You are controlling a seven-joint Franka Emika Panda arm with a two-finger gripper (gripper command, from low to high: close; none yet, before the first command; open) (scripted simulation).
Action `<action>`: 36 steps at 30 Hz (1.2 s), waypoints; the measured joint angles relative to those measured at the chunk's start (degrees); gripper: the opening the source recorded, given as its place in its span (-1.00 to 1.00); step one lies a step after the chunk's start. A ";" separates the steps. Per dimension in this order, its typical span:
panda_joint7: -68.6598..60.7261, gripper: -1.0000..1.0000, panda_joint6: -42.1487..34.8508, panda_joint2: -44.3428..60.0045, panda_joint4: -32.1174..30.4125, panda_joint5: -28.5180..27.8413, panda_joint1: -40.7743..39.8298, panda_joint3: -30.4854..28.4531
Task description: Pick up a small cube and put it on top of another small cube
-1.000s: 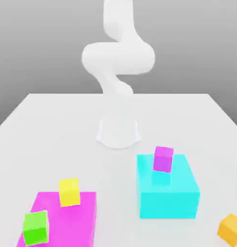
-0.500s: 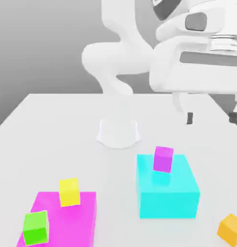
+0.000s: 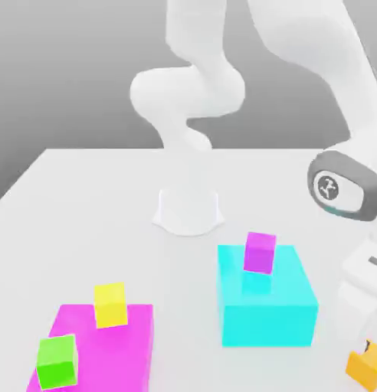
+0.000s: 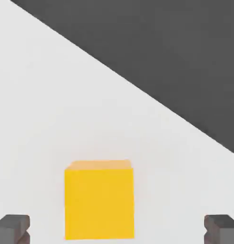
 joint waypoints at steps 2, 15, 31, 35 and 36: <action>1.15 -1.00 2.67 3.62 0.87 -1.60 1.43 -1.71; -0.25 -1.00 -4.06 -7.42 -3.21 4.23 -3.44 -0.22; 19.78 -1.00 -9.63 -35.18 -23.98 15.49 -29.23 -17.38; 19.83 1.00 -1.69 -28.72 -25.41 16.09 -29.28 -17.89; 19.83 1.00 -1.69 -28.72 -25.41 16.09 -29.30 -17.89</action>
